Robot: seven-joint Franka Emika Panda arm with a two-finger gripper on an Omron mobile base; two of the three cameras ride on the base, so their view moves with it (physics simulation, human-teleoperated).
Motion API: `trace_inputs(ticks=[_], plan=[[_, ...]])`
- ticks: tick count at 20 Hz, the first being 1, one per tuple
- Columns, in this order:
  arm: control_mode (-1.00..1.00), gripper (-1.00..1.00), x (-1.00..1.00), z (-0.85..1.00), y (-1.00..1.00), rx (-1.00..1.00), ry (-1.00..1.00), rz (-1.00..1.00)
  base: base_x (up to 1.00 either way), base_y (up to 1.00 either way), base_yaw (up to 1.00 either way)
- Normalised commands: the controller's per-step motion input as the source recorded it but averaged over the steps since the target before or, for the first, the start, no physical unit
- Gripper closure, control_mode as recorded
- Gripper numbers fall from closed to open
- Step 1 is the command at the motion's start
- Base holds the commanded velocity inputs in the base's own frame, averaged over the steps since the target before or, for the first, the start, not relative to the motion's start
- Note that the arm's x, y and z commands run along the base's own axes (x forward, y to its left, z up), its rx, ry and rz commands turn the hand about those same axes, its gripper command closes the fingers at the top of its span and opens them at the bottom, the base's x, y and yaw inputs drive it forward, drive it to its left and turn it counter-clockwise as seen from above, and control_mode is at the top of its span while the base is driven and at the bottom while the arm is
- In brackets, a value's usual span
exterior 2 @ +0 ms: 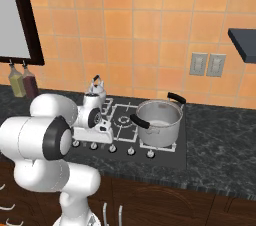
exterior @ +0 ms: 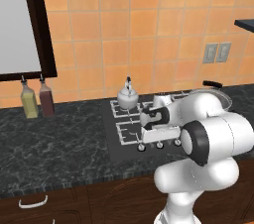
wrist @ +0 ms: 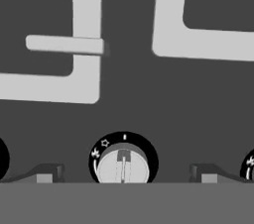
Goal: Pick the kettle from the counter and place it on a stove burner. Then turn the burner on.
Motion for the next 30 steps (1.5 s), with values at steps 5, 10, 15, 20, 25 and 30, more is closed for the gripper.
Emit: trace_inputs(ticks=[5,10,15,20,25,30], plan=[[-1.0,-1.0,0.0,-0.16,0.0,0.0,0.0,0.0,0.0,0.0,0.0],[-1.0,-1.0,0.0,-0.14,0.0,0.0,0.0,0.0,0.0,0.0,0.0],[-1.0,-1.0,0.03,-0.02,0.0,0.0,-0.06,0.0,0.0,0.0,0.0],[-1.0,-1.0,0.08,0.0,0.0,0.0,0.0,0.0,0.0,0.0,0.0],[-1.0,1.0,0.0,-0.06,0.0,0.0,0.0,0.0,0.0,0.0,0.0],[-1.0,1.0,0.0,0.0,0.0,0.0,0.0,0.0,0.0,0.0,0.0]])
